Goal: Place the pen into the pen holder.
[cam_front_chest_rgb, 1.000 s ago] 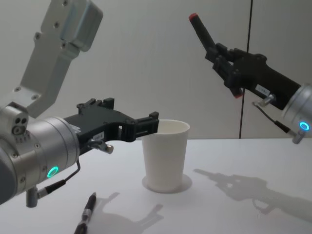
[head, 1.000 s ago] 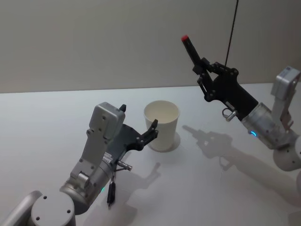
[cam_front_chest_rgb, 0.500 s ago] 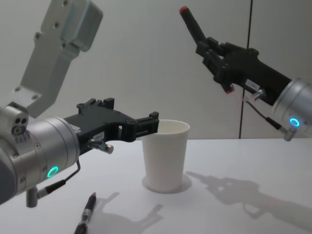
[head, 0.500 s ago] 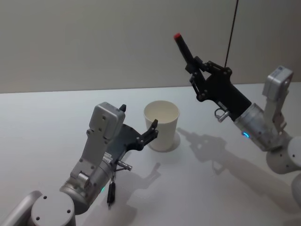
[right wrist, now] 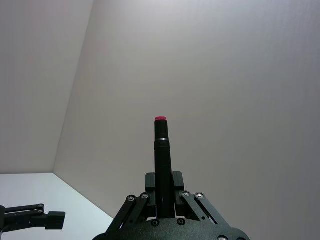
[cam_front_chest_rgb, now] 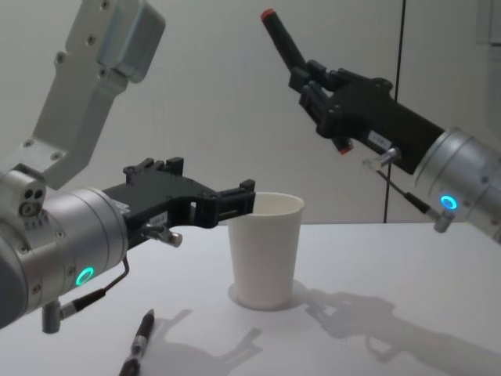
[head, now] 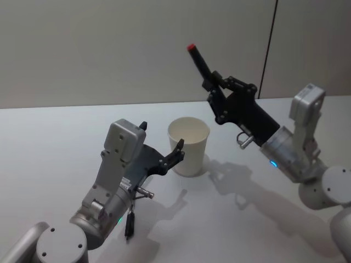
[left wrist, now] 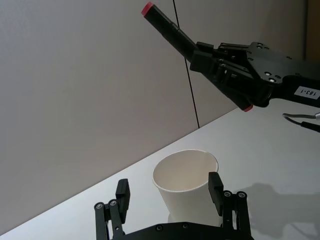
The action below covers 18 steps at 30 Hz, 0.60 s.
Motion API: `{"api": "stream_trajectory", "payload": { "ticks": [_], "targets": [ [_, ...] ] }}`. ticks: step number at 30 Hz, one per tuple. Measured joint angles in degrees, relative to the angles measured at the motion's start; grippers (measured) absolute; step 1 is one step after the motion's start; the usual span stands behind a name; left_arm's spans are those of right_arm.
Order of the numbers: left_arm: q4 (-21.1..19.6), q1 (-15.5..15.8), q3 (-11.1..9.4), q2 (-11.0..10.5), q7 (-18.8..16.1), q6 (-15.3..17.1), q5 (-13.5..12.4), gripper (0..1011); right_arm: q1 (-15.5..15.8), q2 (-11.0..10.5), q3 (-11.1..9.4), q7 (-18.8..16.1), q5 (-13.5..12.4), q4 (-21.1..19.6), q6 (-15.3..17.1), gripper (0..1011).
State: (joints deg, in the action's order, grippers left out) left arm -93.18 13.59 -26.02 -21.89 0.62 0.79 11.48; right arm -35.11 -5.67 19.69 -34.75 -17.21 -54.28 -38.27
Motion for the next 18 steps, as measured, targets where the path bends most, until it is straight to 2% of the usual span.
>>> {"api": "stream_trajectory", "payload": {
  "ticks": [6,18],
  "targets": [
    [0.0,0.0,0.0,0.0,0.0,0.0,0.0,1003,0.2,0.7,0.9,2.3,1.9,0.2,-0.7,185],
    [0.0,0.0,0.0,0.0,0.0,0.0,0.0,1003,-1.0,2.8,2.7,8.0,5.7,4.0,-3.1,185]
  ]
}}
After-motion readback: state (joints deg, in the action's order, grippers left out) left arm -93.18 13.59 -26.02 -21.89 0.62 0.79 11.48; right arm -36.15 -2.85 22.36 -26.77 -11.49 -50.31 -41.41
